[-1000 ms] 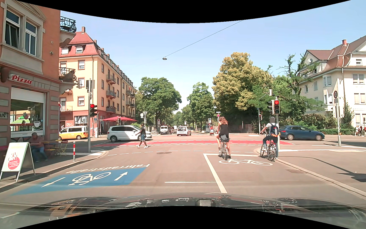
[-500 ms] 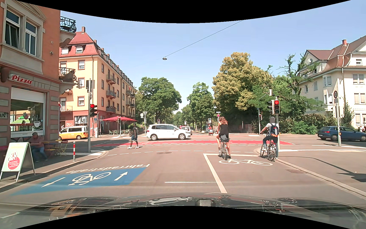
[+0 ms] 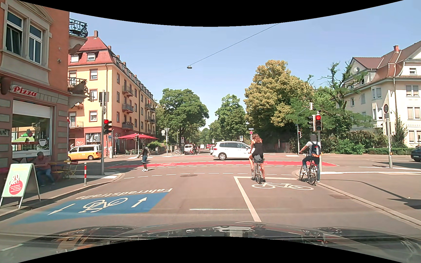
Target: Follow the waypoints while adhering to traffic rules and regulations
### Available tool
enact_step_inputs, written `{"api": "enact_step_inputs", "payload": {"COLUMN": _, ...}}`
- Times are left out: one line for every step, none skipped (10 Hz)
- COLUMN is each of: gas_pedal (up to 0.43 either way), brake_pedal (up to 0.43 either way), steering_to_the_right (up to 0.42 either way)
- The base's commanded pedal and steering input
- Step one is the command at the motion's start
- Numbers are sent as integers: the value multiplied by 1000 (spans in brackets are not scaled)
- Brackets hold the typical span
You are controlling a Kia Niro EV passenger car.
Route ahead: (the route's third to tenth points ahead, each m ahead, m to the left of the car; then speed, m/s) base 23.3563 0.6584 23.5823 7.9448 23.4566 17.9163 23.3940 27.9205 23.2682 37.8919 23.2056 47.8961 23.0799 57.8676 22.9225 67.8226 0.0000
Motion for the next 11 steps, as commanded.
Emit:
{"api": "enact_step_inputs", "payload": {"gas_pedal": 0, "brake_pedal": 238, "steering_to_the_right": 3}}
{"api": "enact_step_inputs", "payload": {"gas_pedal": 0, "brake_pedal": 238, "steering_to_the_right": 3}}
{"api": "enact_step_inputs", "payload": {"gas_pedal": 0, "brake_pedal": 244, "steering_to_the_right": 3}}
{"api": "enact_step_inputs", "payload": {"gas_pedal": 0, "brake_pedal": 244, "steering_to_the_right": 3}}
{"api": "enact_step_inputs", "payload": {"gas_pedal": 0, "brake_pedal": 244, "steering_to_the_right": 3}}
{"api": "enact_step_inputs", "payload": {"gas_pedal": 0, "brake_pedal": 238, "steering_to_the_right": 3}}
{"api": "enact_step_inputs", "payload": {"gas_pedal": 0, "brake_pedal": 244, "steering_to_the_right": 3}}
{"api": "enact_step_inputs", "payload": {"gas_pedal": 0, "brake_pedal": 244, "steering_to_the_right": 3}}
{"api": "enact_step_inputs", "payload": {"gas_pedal": 0, "brake_pedal": 244, "steering_to_the_right": 3}}
{"api": "enact_step_inputs", "payload": {"gas_pedal": 0, "brake_pedal": 244, "steering_to_the_right": 3}}
{"api": "enact_step_inputs", "payload": {"gas_pedal": 0, "brake_pedal": 244, "steering_to_the_right": 3}}
